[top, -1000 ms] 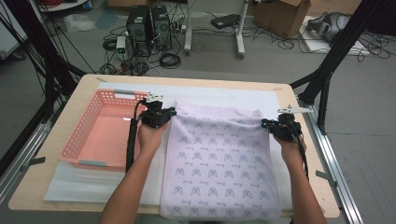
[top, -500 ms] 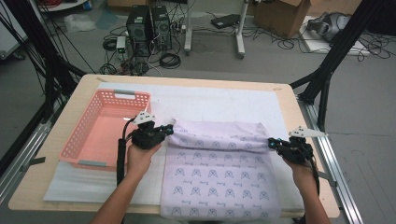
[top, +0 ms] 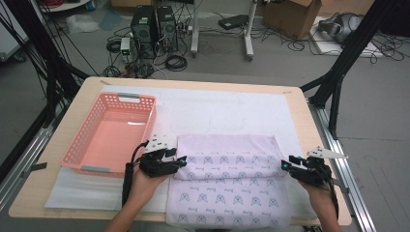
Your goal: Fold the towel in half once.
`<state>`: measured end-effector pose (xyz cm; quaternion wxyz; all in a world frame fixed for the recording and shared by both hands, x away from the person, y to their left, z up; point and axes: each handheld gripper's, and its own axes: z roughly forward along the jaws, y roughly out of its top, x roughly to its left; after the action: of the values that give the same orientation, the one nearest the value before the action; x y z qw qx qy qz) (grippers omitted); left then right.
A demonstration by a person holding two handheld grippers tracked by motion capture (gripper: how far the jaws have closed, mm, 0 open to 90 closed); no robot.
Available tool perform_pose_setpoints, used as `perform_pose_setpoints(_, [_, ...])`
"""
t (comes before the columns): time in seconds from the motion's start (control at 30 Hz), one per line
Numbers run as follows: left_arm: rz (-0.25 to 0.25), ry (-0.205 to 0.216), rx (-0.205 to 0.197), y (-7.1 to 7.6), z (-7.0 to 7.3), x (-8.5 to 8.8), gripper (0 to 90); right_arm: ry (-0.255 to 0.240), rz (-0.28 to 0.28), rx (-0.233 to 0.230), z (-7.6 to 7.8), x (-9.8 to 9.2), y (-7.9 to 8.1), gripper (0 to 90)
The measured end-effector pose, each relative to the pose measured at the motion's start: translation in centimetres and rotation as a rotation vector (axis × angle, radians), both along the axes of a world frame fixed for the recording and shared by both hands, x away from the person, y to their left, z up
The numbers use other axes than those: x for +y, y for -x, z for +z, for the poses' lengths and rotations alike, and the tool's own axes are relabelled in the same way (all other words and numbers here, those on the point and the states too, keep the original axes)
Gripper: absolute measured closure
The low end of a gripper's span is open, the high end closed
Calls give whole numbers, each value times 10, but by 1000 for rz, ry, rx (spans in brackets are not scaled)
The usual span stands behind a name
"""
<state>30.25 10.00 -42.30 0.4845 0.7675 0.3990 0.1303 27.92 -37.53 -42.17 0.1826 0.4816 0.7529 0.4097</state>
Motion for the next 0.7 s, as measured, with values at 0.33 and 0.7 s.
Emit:
perform_pose_setpoints(0.33, [180, -64, 92, -61, -11, -18, 376, 140, -60, 140, -7, 28, -76, 442])
perform_pose_setpoints(0.7, [117, -224, 30, -58, -15, -20, 865, 323, 18, 108, -8, 48, -75, 871])
